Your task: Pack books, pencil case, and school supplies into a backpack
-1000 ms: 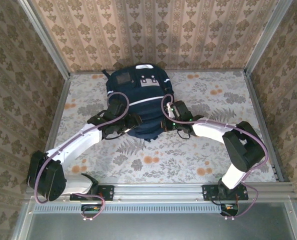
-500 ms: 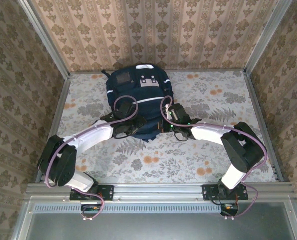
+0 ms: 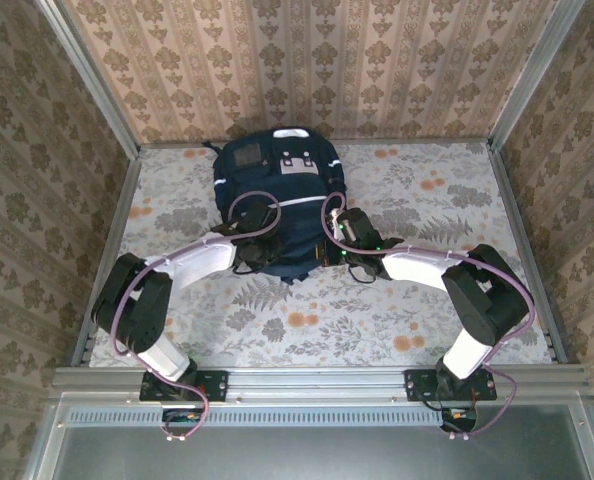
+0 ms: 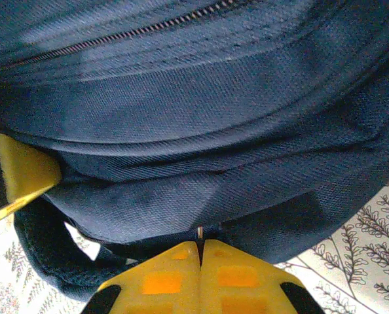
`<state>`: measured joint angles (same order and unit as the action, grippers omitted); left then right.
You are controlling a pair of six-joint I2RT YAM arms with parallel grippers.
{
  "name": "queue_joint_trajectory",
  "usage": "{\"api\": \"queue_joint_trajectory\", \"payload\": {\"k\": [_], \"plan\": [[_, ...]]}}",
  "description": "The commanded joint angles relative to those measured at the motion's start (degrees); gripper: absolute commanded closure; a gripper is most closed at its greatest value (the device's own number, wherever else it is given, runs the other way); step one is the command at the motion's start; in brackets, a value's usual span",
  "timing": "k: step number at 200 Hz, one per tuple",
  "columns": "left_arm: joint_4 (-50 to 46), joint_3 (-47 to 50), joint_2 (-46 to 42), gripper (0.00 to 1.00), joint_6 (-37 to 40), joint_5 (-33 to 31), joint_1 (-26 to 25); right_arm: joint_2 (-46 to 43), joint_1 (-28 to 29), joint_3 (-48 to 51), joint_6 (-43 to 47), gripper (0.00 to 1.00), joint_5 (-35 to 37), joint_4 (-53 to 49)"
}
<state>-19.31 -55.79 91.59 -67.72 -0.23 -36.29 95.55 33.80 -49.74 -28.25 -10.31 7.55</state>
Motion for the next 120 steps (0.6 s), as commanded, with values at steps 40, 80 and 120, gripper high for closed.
{"api": "queue_joint_trajectory", "payload": {"k": [40,80,120], "plan": [[-10.13,3.90,-14.46,1.00,7.77,-7.91,8.38,-4.84,0.39,0.42,8.85,1.00,3.75,-6.98],[-13.40,8.28,-21.56,1.00,13.01,-5.32,19.27,-3.21,-0.13,-1.63,13.51,1.00,5.93,-10.12],[-12.86,8.25,-20.72,1.00,15.33,-0.53,23.98,1.62,-0.68,-7.05,14.50,1.00,1.15,-11.05]]}}
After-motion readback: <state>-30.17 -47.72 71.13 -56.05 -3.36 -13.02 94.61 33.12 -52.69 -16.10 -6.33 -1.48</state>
